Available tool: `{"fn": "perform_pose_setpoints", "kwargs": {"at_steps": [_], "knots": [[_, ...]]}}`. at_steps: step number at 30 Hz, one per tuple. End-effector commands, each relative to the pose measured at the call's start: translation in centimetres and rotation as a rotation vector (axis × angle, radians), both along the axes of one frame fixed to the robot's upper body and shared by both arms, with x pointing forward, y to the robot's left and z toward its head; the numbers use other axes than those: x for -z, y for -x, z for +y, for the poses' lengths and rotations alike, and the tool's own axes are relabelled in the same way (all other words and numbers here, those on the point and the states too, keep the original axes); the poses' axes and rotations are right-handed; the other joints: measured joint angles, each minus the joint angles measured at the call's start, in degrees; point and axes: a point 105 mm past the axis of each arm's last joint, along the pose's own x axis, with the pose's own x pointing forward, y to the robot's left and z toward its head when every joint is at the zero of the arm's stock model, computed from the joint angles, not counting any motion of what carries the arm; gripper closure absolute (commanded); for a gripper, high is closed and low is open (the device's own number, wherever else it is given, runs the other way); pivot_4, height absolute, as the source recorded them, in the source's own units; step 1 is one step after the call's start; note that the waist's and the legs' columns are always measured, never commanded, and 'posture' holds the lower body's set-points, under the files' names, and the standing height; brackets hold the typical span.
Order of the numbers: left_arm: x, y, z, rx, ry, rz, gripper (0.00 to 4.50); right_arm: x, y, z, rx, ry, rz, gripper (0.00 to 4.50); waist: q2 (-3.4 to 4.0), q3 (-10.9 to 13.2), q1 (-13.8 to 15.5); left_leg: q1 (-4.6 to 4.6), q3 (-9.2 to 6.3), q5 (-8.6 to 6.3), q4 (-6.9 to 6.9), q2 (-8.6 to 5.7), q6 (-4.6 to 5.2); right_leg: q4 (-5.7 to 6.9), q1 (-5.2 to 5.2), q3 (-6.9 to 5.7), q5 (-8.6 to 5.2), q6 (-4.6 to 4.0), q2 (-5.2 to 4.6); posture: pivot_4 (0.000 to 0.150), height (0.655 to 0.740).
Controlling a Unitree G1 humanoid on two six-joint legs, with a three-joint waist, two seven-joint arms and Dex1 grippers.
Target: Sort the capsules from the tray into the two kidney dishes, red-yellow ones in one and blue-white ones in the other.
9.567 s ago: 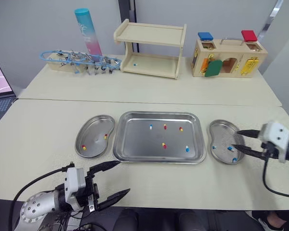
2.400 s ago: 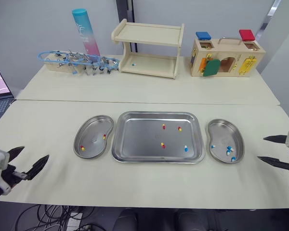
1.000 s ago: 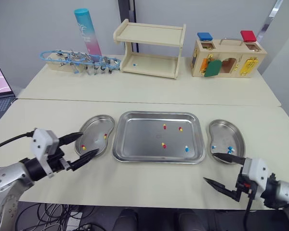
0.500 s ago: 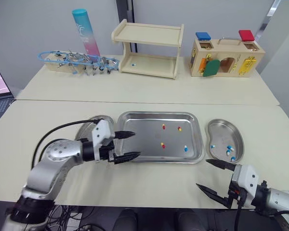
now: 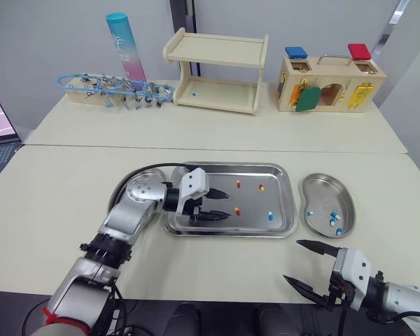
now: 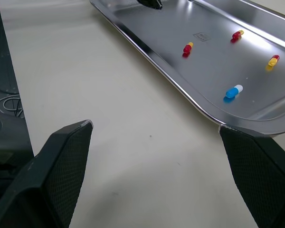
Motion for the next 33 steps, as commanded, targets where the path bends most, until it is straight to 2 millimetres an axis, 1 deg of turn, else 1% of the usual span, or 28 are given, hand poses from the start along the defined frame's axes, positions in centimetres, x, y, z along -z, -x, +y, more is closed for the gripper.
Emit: {"fn": "perform_pose_setpoints", "kwargs": {"at_steps": [1, 4, 8, 15, 22, 25, 31, 32, 33], "knots": [[0.3, -0.4, -0.5, 0.042, -0.037, -0.018, 1.88, -0.8, 0.2, 0.4, -0.007, -0.003, -0.04, 0.0, 0.0, 0.0, 0.01, 0.0, 0.0, 0.0, 0.0, 0.0, 0.0, -0.01, 0.0, 0.0, 0.0, 0.0, 0.0, 0.15, 0.74], [0.9, -1.0, -1.1, 0.052, -0.056, -0.014, 1.88, -1.0, 0.1, 0.5, 0.0, -0.009, -0.044, 0.0, 0.0, 0.0, 0.1, -0.01, -0.01, 0.0, 0.01, 0.0, 0.0, 0.0, 0.0, -0.01, 0.0, 0.0, 0.0, 0.15, 0.74], [2.1, -1.4, -1.5, 0.06, -0.08, 0.002, 1.88, -1.0, 0.1, 0.5, 0.009, -0.012, -0.045, 0.0, 0.0, 0.0, 0.08, -0.02, -0.02, 0.0, 0.03, -0.01, 0.0, 0.0, 0.0, -0.01, 0.0, 0.01, 0.0, 0.15, 0.74], [3.4, -1.9, -2.5, 0.058, -0.1, 0.0, 1.88, -1.2, 0.2, 0.7, 0.019, -0.016, -0.041, 0.0, -0.01, 0.0, 0.12, -0.02, -0.03, 0.0, 0.05, -0.01, 0.0, 0.0, 0.01, -0.02, 0.0, 0.01, 0.0, 0.15, 0.74], [4.0, -1.8, -3.4, 0.09, -0.12, 0.015, 1.88, -1.4, 0.2, 0.7, 0.02, -0.011, -0.033, 0.0, -0.01, -0.01, 0.12, 0.0, -0.04, 0.0, 0.08, -0.02, 0.0, 0.0, 0.05, -0.03, 0.0, 0.02, 0.0, 0.15, 0.74], [4.5, -1.5, -3.5, 0.107, -0.143, 0.032, 2.47, -1.5, 0.1, 0.8, 0.019, -0.008, -0.034, 0.0, -0.01, -0.01, 0.12, 0.0, -0.04, 0.0, 0.08, -0.02, 0.0, 0.0, 0.06, -0.03, 0.0, 0.02, 0.0, 0.15, 0.74], [5.2, -1.2, -2.9, 0.124, -0.19, 0.049, 4.32, -1.7, 0.0, 0.8, 0.02, -0.004, -0.036, 0.0, -0.01, -0.02, 0.02, 0.07, -0.05, 0.0, 0.08, -0.02, 0.0, 0.0, 0.16, -0.05, 0.0, 0.02, 0.0, 0.15, 0.74], [5.2, -1.1, -2.9, 0.125, -0.187, 0.051, 4.45, -1.7, -0.1, 0.8, 0.019, -0.004, -0.036, 0.0, 0.0, -0.03, 0.0, 0.08, -0.06, 0.0, 0.08, -0.01, 0.0, 0.0, 0.16, -0.05, 0.0, 0.02, 0.0, 0.15, 0.74], [5.1, -1.1, -2.9, 0.127, -0.182, 0.05, 4.45, -1.8, -0.1, 0.8, 0.018, -0.004, -0.037, 0.0, 0.0, -0.03, 0.01, 0.09, -0.06, 0.0, 0.08, -0.01, 0.0, 0.0, 0.17, -0.05, 0.0, 0.02, 0.0, 0.15, 0.74]]}}
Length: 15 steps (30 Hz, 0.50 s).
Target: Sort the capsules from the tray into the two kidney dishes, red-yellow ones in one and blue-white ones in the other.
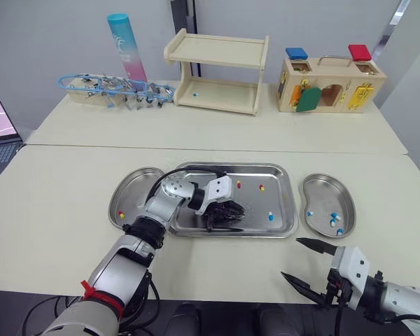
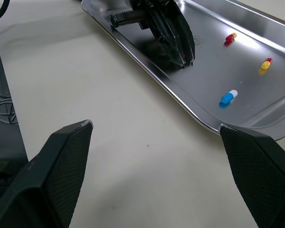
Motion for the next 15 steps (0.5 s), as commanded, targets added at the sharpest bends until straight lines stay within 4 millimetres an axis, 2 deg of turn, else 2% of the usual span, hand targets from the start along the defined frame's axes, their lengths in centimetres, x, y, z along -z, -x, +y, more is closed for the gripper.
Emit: {"fn": "perform_pose_setpoints", "kwargs": {"at_steps": [1, 5, 8, 12, 15], "knots": [[1.2, 0.6, 0.5, 0.014, -0.049, 0.039, 4.45, -1.1, 0.0, 0.4, -0.026, -0.002, -0.037, 0.0, 0.0, 0.0, -0.01, 0.0, -0.01, 0.0, 0.0, 0.0, 0.0, 0.0, 0.0, 0.0, 0.0, 0.0, 0.0, 0.15, 0.74], [0.1, 0.5, 0.6, 0.0, -0.01, 0.029, 4.45, -1.3, -0.4, 0.5, -0.03, -0.003, -0.05, 0.0, 0.0, 0.0, -0.05, 0.01, -0.01, 0.0, 0.0, 0.0, 0.0, 0.0, 0.0, 0.0, 0.0, 0.0, 0.0, 0.15, 0.74], [-2.3, 0.2, 1.0, -0.038, 0.054, -0.006, 4.45, -1.7, -0.9, 0.8, -0.04, -0.015, -0.071, 0.0, 0.0, 0.0, -0.22, 0.0, -0.01, 0.0, 0.0, 0.0, 0.0, 0.0, -0.01, 0.0, 0.0, 0.0, 0.0, 0.15, 0.74], [-5.5, 0.6, 2.7, -0.112, 0.119, -0.053, 4.45, -1.9, -1.3, 1.1, -0.061, -0.026, -0.082, 0.0, 0.0, 0.01, -0.11, -0.04, -0.06, 0.0, 0.0, 0.01, 0.0, 0.01, -0.05, -0.01, 0.0, 0.0, 0.0, 0.15, 0.74], [-7.5, 1.3, 4.8, -0.208, 0.153, -0.058, 4.45, -1.9, -1.4, 1.4, -0.089, -0.027, -0.079, 0.0, 0.02, 0.0, -0.08, -0.05, -0.06, 0.0, 0.01, 0.01, 0.0, 0.0, -0.04, -0.01, 0.0, 0.0, 0.0, 0.15, 0.74]]}}
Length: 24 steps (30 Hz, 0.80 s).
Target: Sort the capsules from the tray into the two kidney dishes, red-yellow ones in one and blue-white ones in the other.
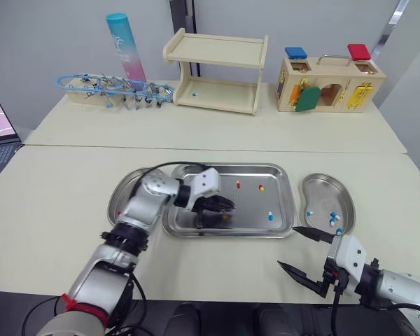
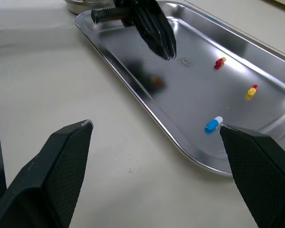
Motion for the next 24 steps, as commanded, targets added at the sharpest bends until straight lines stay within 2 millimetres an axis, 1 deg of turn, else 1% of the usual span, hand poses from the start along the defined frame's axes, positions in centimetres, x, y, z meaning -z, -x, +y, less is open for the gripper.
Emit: {"fn": "perform_pose_setpoints", "kwargs": {"at_steps": [1, 6, 9, 11, 13, 16, 17, 20, 24], "knots": [[-3.0, 0.9, 2.0, -0.102, 0.071, -0.03, 4.45, -0.4, 0.1, 0.5, -0.049, -0.015, -0.006, 0.0, 0.02, -0.01, -0.07, 0.01, -0.01, 0.0, 0.0, 0.0, 0.0, -0.01, 0.02, 0.0, 0.0, 0.0, 0.0, 0.15, 0.74], [-3.1, 2.0, 6.0, -0.311, 0.064, -0.016, 4.45, -0.3, 0.2, 1.2, -0.114, -0.012, -0.004, 0.0, 0.04, -0.02, 0.02, 0.05, -0.01, 0.0, -0.01, 0.01, 0.0, 0.01, 0.03, 0.01, 0.0, 0.0, 0.0, 0.15, 0.74], [-3.0, 2.7, 9.1, -0.477, 0.033, -0.034, 4.45, -0.7, 0.0, 1.8, -0.15, -0.019, -0.019, 0.0, 0.03, -0.01, 0.11, 0.04, -0.02, 0.0, -0.01, 0.02, 0.01, 0.01, 0.02, 0.0, 0.0, 0.0, 0.0, 0.15, 0.74], [-3.4, 3.1, 10.8, -0.59, 0.042, -0.051, 4.45, -1.0, -0.3, 2.2, -0.173, -0.023, -0.028, 0.0, 0.03, -0.01, 0.06, 0.05, -0.02, -0.01, -0.02, 0.02, 0.01, 0.0, 0.02, 0.01, 0.0, 0.0, 0.0, 0.15, 0.74], [-4.0, 3.1, 12.3, -0.699, 0.075, -0.076, 4.45, -1.2, -0.4, 2.5, -0.191, -0.029, -0.032, 0.0, 0.03, -0.01, 0.14, 0.04, -0.03, -0.01, -0.02, 0.02, 0.01, 0.0, 0.01, 0.0, 0.0, -0.01, 0.0, 0.15, 0.74], [-4.3, 3.0, 15.4, -0.885, 0.098, -0.12, 4.45, -1.3, -0.7, 3.0, -0.207, -0.041, -0.034, 0.0, 0.02, -0.01, 0.26, 0.04, -0.03, -0.01, -0.02, 0.02, 0.01, 0.0, 0.02, -0.01, 0.0, -0.01, -0.01, 0.15, 0.74], [-4.1, 3.1, 16.0, -0.921, 0.094, -0.112, 4.45, -1.3, -0.8, 3.1, -0.213, -0.042, -0.033, 0.0, 0.01, -0.01, 0.28, 0.04, -0.03, -0.01, -0.02, 0.02, 0.01, 0.0, 0.02, -0.01, 0.0, -0.01, -0.01, 0.15, 0.74], [-3.5, 3.2, 16.7, -0.972, 0.099, -0.101, 4.45, -1.1, -1.0, 3.3, -0.22, -0.041, -0.029, 0.0, 0.02, -0.01, 0.29, 0.04, -0.02, -0.01, -0.02, 0.02, 0.01, -0.01, 0.02, -0.01, 0.0, -0.01, -0.01, 0.15, 0.74], [-3.4, 2.9, 16.9, -1.018, 0.16, -0.083, 4.45, -1.1, -1.4, 3.4, -0.224, -0.04, -0.03, 0.0, 0.01, -0.01, 0.26, 0.04, -0.02, -0.01, -0.02, 0.02, 0.01, 0.0, 0.02, -0.01, 0.0, -0.01, -0.01, 0.15, 0.74]]}}
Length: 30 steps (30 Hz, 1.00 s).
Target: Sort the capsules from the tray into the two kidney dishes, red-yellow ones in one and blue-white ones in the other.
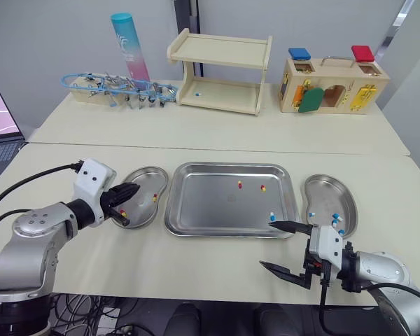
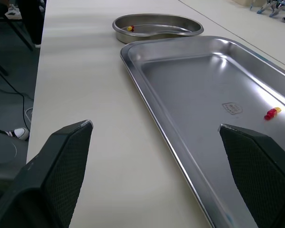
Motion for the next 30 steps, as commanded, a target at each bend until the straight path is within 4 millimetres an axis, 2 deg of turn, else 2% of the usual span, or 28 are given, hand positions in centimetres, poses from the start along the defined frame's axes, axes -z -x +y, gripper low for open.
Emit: {"fn": "perform_pose_setpoints", "kwargs": {"at_steps": [1, 4, 7, 8, 11, 19, 25, 30], "knots": [[-1.2, -0.2, 0.3, -0.033, 0.046, -0.045, 4.45, -0.6, -0.1, 0.4, -0.021, -0.017, -0.018, 0.0, 0.0, 0.0, -0.05, 0.0, 0.0, 0.0, 0.0, 0.0, 0.0, 0.0, 0.0, 0.0, 0.0, 0.0, 0.0, 0.15, 0.74], [-1.2, -0.2, 0.4, -0.051, 0.058, -0.042, 3.69, -0.5, -0.1, 0.5, -0.024, -0.014, -0.017, 0.0, 0.0, 0.0, -0.08, 0.0, 0.0, 0.0, 0.0, 0.0, 0.0, 0.01, -0.01, 0.01, 0.0, 0.0, 0.0, 0.15, 0.74], [-1.3, -0.2, 0.8, -0.067, 0.064, -0.054, 2.57, -0.6, -0.2, 0.4, -0.022, -0.012, -0.016, 0.0, 0.0, 0.0, -0.08, 0.0, 0.0, 0.0, 0.0, 0.0, 0.0, 0.01, -0.02, 0.01, 0.0, 0.0, 0.0, 0.15, 0.74], [-1.5, -0.1, 0.9, -0.068, 0.068, -0.065, 2.48, -0.6, -0.2, 0.4, -0.022, -0.011, -0.016, 0.0, 0.0, 0.0, -0.08, 0.0, 0.0, 0.0, 0.0, 0.0, 0.0, 0.01, -0.02, 0.01, 0.0, 0.0, 0.0, 0.15, 0.74], [-2.0, 0.1, 1.1, -0.055, 0.092, -0.09, 1.56, -0.6, -0.2, 0.4, -0.02, -0.01, -0.014, 0.0, 0.0, 0.0, -0.09, 0.0, 0.0, 0.0, 0.0, 0.0, 0.0, 0.01, -0.03, 0.01, 0.0, 0.0, 0.0, 0.15, 0.74], [-3.2, 2.1, 3.2, -0.07, 0.159, -0.102, 1.56, -0.7, -0.4, 0.0, -0.014, 0.0, -0.021, 0.0, 0.0, 0.0, -0.14, -0.01, 0.01, 0.0, -0.02, 0.0, 0.0, 0.01, -0.07, 0.03, 0.0, 0.0, 0.0, 0.15, 0.74], [-4.0, 3.0, 4.9, -0.092, 0.13, -0.151, 1.56, -0.9, -0.6, -0.8, -0.005, 0.018, -0.028, 0.0, 0.0, 0.0, -0.12, -0.01, 0.02, 0.0, -0.03, 0.0, 0.0, 0.01, -0.07, 0.03, 0.0, -0.01, 0.0, 0.15, 0.74], [-3.8, 4.4, 8.3, -0.198, 0.127, -0.169, 1.56, -1.3, -1.1, -2.3, 0.032, 0.046, -0.037, 0.0, 0.0, 0.0, -0.24, 0.01, 0.06, 0.0, -0.07, 0.0, 0.0, 0.01, -0.09, 0.06, 0.0, -0.01, 0.0, 0.15, 0.74]]}}
